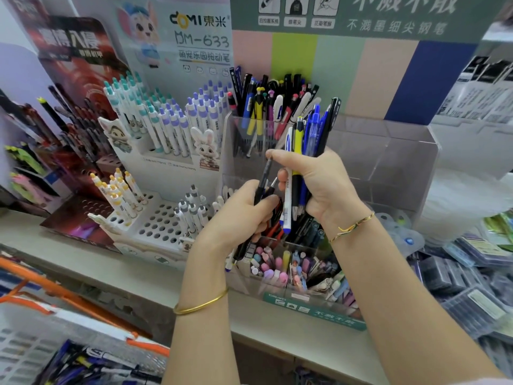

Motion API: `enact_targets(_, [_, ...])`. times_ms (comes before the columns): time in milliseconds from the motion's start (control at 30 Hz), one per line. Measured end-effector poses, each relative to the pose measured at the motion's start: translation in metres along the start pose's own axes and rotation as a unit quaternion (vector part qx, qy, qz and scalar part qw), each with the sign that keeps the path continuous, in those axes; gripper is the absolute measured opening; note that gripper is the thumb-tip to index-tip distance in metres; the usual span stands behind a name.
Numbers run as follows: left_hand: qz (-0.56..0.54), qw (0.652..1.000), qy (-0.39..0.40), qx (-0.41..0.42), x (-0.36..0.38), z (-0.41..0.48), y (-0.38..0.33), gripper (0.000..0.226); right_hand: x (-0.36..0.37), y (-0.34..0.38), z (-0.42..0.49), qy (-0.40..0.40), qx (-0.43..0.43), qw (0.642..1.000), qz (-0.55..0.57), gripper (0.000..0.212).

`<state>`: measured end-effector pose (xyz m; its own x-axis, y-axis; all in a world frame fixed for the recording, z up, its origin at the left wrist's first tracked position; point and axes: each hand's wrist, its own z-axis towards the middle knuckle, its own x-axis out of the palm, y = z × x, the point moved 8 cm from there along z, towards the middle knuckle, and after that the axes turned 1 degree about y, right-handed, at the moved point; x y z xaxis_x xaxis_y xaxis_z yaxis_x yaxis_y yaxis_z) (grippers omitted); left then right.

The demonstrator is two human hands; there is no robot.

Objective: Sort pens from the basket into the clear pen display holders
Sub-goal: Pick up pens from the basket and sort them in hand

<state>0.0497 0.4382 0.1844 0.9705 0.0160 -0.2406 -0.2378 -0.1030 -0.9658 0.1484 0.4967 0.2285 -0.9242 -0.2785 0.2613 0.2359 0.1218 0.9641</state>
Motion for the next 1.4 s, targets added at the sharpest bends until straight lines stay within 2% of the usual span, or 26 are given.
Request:
enact_targets(100, [0.009,1.000,0.006,-0.001,0.003,0.000,-0.001,0.007,0.003,0.000,-0.002,-0.006,0.006,1.000,-0.006,0.034])
enact_targets(200, [-0.031,0.999,0.029,0.017,0.006,0.000,-0.005,0.009,-0.002,0.005,-0.002,-0.033,-0.014,0.999,0.006,0.028])
enact_targets(333, [-0.095,0.995,0.002,0.018,-0.011,0.001,0.003,0.015,-0.018,0.016,-0.003,-0.065,-0.063,0.995,0.038,0.025])
enact_targets(433, [-0.180,0.983,-0.024,0.037,-0.021,0.000,0.007,0.023,-0.022,0.014,-0.005,-0.051,-0.058,0.995,0.056,0.029])
enact_targets(533, [-0.269,0.962,-0.027,0.045,-0.022,0.001,0.008,0.020,-0.022,0.008,-0.006,-0.033,-0.046,0.995,0.086,0.030])
enact_targets(833, [-0.324,0.945,-0.041,0.028,-0.024,0.001,0.013,0.022,-0.018,0.007,-0.007,-0.013,-0.052,0.993,0.106,0.028])
enact_targets(900, [-0.379,0.923,-0.061,0.016,-0.026,0.000,0.013,0.019,-0.019,0.009,-0.007,-0.021,-0.057,0.992,0.111,0.029])
enact_targets(1067, [-0.573,0.813,-0.101,0.000,-0.034,-0.004,0.016,0.022,-0.025,0.010,-0.008,-0.045,-0.071,0.989,0.122,0.040])
enact_targets(1133, [-0.611,0.787,-0.086,0.016,-0.034,-0.005,0.013,0.020,-0.026,0.011,-0.009,-0.053,-0.076,0.987,0.130,0.040])
enact_targets(1200, [-0.635,0.769,-0.071,0.034,-0.033,-0.004,0.010,0.020,-0.027,0.011,-0.009,-0.059,-0.079,0.986,0.136,0.037])
enact_targets(1267, [-0.652,0.754,-0.059,0.051,-0.032,-0.004,0.005,0.030,-0.027,0.011,-0.010,-0.061,-0.079,0.985,0.139,0.036])
enact_targets(1400, [-0.651,0.754,-0.071,0.054,-0.032,-0.002,0.004,0.028,-0.027,0.012,-0.010,-0.063,-0.083,0.985,0.138,0.035])
